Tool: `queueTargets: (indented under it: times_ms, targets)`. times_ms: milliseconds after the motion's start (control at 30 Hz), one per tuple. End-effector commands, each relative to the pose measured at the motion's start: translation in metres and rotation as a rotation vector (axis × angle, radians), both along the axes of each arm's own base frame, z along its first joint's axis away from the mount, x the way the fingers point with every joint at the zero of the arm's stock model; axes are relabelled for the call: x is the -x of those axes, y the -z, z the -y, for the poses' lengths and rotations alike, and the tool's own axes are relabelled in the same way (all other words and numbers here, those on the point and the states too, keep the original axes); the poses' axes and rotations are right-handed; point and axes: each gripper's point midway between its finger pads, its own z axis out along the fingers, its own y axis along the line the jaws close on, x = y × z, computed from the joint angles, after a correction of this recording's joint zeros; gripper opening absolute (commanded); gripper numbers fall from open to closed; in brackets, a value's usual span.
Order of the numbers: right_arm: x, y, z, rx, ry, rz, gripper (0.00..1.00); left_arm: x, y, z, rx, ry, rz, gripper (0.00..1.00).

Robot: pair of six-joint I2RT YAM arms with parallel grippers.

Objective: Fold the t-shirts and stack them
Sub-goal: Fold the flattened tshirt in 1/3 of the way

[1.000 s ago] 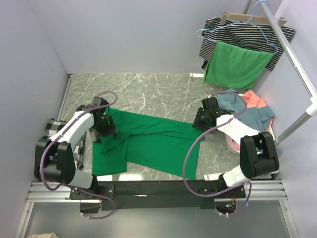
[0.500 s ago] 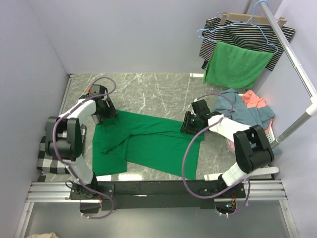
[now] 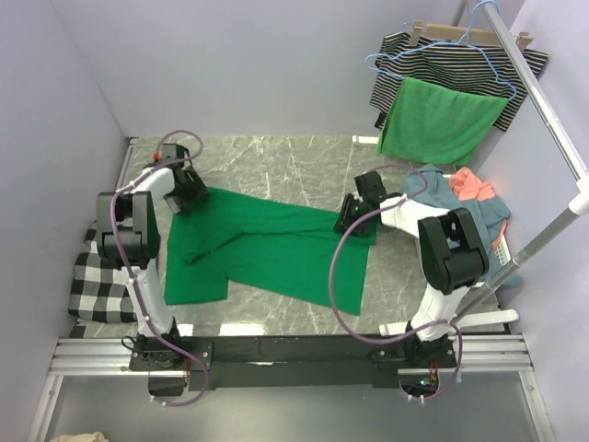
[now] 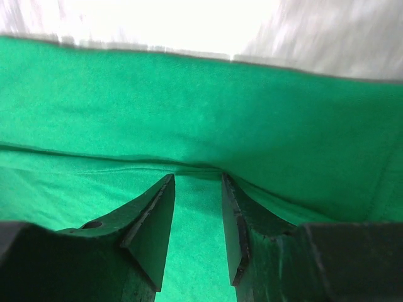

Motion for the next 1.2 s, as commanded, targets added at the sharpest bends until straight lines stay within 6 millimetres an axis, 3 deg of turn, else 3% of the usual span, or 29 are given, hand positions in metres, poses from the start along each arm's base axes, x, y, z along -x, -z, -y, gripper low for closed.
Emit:
queueTargets:
  times_ms: [0, 167, 267, 367, 433, 567, 667, 900, 1033, 1167]
  targets:
    - [-0.010, 0.036, 0.034, 0.121, 0.074, -0.077, 0.43, -0.022, 0.011, -0.052, -0.050, -0.131, 0.007, 0.75]
    - [-0.034, 0.031, 0.035, 0.143, 0.105, -0.055, 0.43, -0.028, 0.008, -0.081, -0.063, -0.190, 0.021, 0.75]
    - [-0.045, 0.028, 0.034, 0.149, 0.126, -0.047, 0.44, -0.027, 0.003, -0.083, -0.077, -0.199, 0.031, 0.76]
    - [-0.047, 0.022, 0.035, 0.150, 0.112, -0.010, 0.46, -0.033, -0.016, -0.071, -0.026, -0.161, 0.100, 0.76]
    - [-0.046, 0.015, 0.038, 0.159, 0.108, 0.010, 0.48, -0.032, -0.039, -0.052, 0.020, -0.115, 0.159, 0.76]
    - [-0.055, -0.034, 0.033, 0.137, 0.061, 0.151, 0.52, -0.020, -0.073, -0.024, 0.038, -0.057, 0.216, 0.77]
    - [-0.053, -0.055, 0.028, 0.121, 0.037, 0.192, 0.54, 0.008, -0.081, -0.011, 0.038, -0.041, 0.208, 0.78]
    - [-0.042, -0.059, 0.026, 0.109, 0.018, 0.183, 0.54, 0.089, -0.068, 0.001, 0.097, -0.092, 0.176, 0.77]
    - [-0.036, -0.054, 0.026, 0.101, 0.010, 0.170, 0.54, 0.117, -0.057, 0.004, 0.119, -0.127, 0.159, 0.76]
    - [-0.032, -0.053, 0.025, 0.095, 0.002, 0.167, 0.54, 0.130, -0.048, 0.006, 0.142, -0.166, 0.156, 0.76]
